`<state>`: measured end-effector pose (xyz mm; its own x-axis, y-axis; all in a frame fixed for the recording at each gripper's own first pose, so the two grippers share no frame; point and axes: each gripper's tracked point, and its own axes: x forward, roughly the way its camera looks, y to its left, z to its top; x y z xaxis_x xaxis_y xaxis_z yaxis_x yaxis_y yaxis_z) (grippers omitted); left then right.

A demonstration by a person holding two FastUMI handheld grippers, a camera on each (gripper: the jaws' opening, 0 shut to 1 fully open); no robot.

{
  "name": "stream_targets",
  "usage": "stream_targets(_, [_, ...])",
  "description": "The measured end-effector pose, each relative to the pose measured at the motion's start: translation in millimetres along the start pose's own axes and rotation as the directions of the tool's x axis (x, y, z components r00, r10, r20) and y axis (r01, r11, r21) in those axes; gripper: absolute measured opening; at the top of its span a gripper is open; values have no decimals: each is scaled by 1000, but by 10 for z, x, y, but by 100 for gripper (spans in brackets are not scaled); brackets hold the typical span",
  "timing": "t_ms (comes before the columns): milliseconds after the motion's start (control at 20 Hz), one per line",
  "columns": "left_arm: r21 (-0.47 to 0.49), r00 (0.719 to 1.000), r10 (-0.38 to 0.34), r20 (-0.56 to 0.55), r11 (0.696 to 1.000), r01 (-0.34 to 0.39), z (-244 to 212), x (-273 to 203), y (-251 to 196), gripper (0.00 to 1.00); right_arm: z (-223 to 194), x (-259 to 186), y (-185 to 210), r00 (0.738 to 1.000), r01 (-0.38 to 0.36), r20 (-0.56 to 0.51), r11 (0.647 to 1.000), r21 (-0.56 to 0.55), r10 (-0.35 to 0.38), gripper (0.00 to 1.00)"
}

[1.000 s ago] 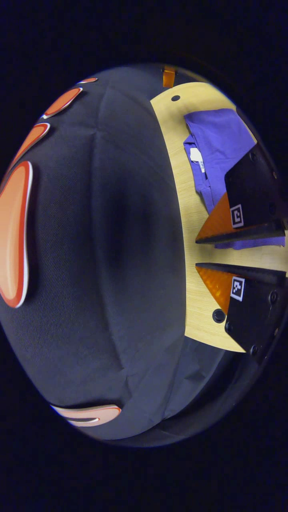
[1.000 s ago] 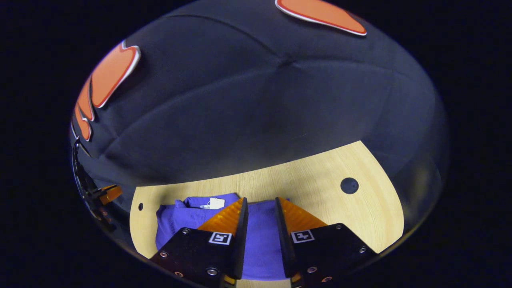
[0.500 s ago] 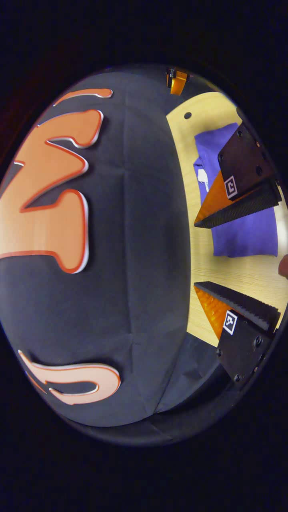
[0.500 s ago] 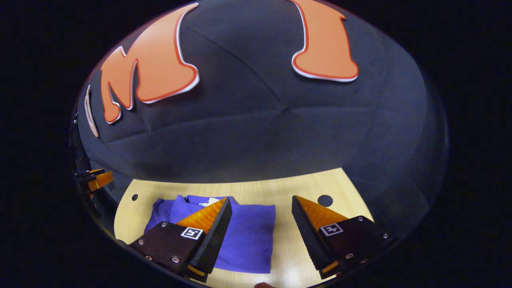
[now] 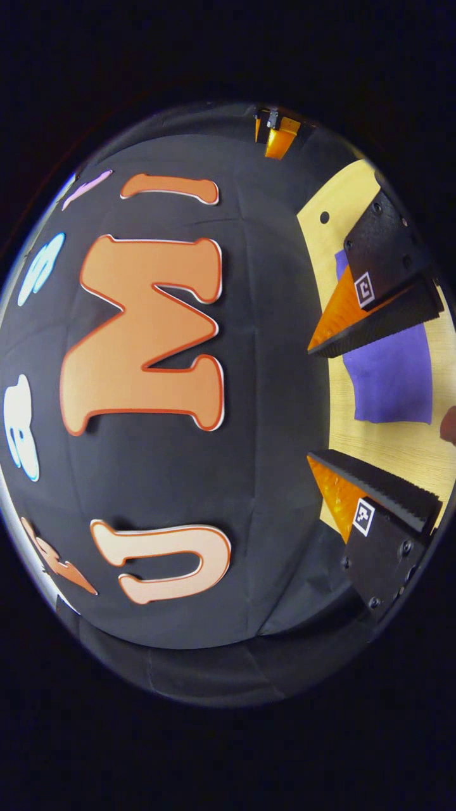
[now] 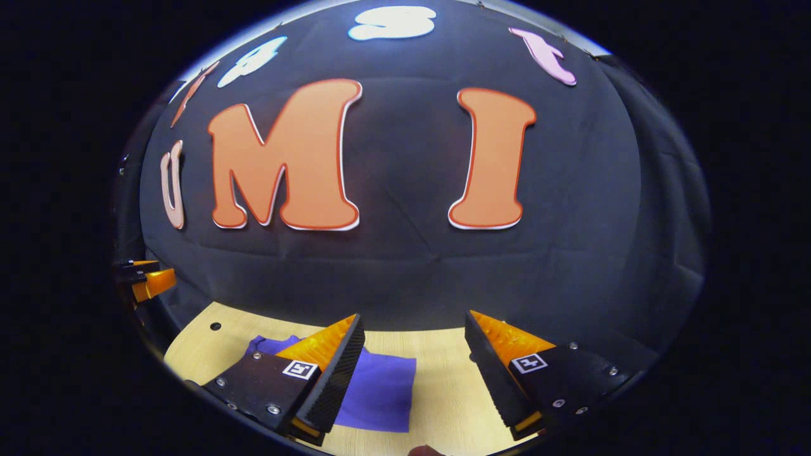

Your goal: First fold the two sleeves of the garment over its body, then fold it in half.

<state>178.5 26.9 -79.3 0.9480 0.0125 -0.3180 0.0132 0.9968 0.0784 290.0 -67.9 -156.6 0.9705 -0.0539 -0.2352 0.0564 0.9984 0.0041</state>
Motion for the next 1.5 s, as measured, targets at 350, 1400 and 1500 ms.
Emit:
stream_targets(350, [6,980,32,194,999,-34,412,-800,-76,93,265,-182,-3,991,9,134,1000,-23,-6,95])
stream_targets(1400, [58,952,16,306,998,-35,-252,-1592,-451,94,155,-447,122,975,-18,223,999,-33,25,95])
stream_targets(1500, [60,955,15,297,998,-34,-307,-1577,-484,93,130,-449,173,974,-35,223,999,-33,42,94])
